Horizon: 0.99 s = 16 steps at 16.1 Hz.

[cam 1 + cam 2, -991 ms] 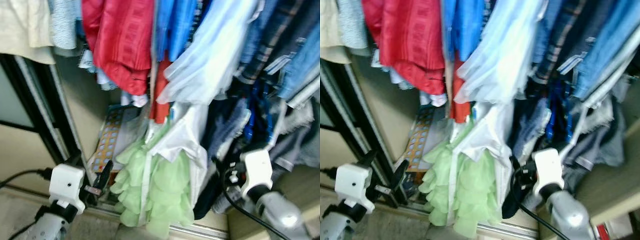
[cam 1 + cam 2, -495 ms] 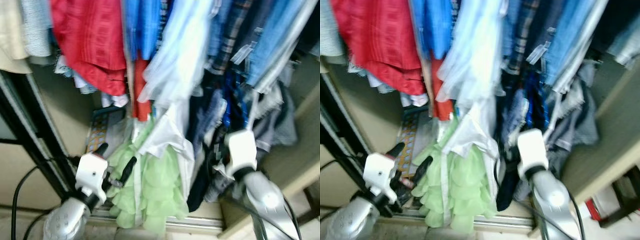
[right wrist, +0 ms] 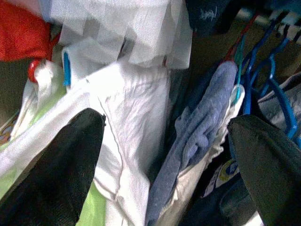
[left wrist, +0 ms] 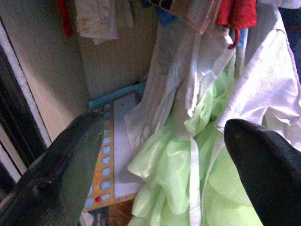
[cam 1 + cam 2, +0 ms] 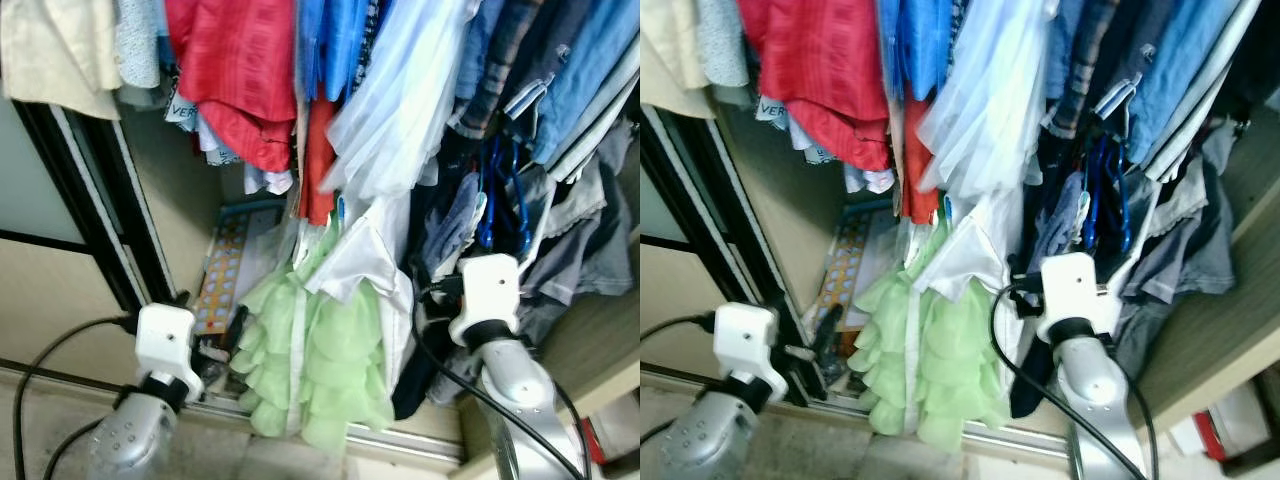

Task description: Clean up the room

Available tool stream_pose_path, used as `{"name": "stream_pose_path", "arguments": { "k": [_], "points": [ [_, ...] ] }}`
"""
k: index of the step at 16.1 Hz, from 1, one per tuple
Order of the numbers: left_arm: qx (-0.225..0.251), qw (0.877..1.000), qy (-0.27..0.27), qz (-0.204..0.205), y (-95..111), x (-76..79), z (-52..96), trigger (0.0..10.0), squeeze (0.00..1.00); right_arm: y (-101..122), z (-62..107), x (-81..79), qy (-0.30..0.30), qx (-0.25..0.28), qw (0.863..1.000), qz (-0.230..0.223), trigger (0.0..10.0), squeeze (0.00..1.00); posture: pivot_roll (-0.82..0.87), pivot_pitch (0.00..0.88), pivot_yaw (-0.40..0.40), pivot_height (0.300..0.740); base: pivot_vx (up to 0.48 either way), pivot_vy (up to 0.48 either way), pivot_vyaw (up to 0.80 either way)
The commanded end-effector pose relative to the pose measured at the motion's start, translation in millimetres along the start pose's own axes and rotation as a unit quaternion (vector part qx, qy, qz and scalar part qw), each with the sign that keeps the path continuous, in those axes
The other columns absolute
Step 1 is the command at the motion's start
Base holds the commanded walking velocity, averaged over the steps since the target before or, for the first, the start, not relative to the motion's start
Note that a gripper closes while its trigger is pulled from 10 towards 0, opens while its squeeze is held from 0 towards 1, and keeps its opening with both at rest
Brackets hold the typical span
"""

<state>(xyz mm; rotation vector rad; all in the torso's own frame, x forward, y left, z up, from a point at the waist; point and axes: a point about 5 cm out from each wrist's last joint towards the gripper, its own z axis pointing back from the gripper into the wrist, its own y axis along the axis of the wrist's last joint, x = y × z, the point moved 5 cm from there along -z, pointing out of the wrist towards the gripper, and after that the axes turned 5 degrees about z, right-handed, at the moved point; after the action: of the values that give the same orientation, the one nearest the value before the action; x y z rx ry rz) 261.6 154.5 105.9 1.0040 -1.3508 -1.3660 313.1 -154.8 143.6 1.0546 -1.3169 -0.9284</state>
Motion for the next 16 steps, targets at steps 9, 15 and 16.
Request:
{"name": "stream_pose_path", "arguments": {
  "k": [9, 15, 16],
  "points": [
    [-0.007, 0.998, 0.053, -0.043, -2.2, -7.8, 3.7, 10.0, 0.00, 2.7, -8.9, -8.9, 0.026, -0.002, 1.000, -0.001, 10.0, 0.00, 0.10, 0.000, -0.069, 0.740, 0.000, 0.000, 0.00],
    [0.016, 0.998, 0.048, -0.039, 7.9, 3.6, -2.8, 10.0, 0.00, 4.4, -10.0, -14.6, 0.047, 0.006, 0.999, 0.023, 10.0, 0.00, 0.10, 0.000, -0.080, 0.740, 0.000, 0.000, 0.53],
    [0.025, 0.998, 0.034, -0.047, 10.4, 7.0, -3.9, 10.0, 0.00, 4.7, -10.8, -14.4, 0.048, 0.006, 0.999, 0.023, 10.0, 0.00, 0.10, 0.000, -0.081, 0.740, 0.000, 0.000, 0.80]
  ]
}}
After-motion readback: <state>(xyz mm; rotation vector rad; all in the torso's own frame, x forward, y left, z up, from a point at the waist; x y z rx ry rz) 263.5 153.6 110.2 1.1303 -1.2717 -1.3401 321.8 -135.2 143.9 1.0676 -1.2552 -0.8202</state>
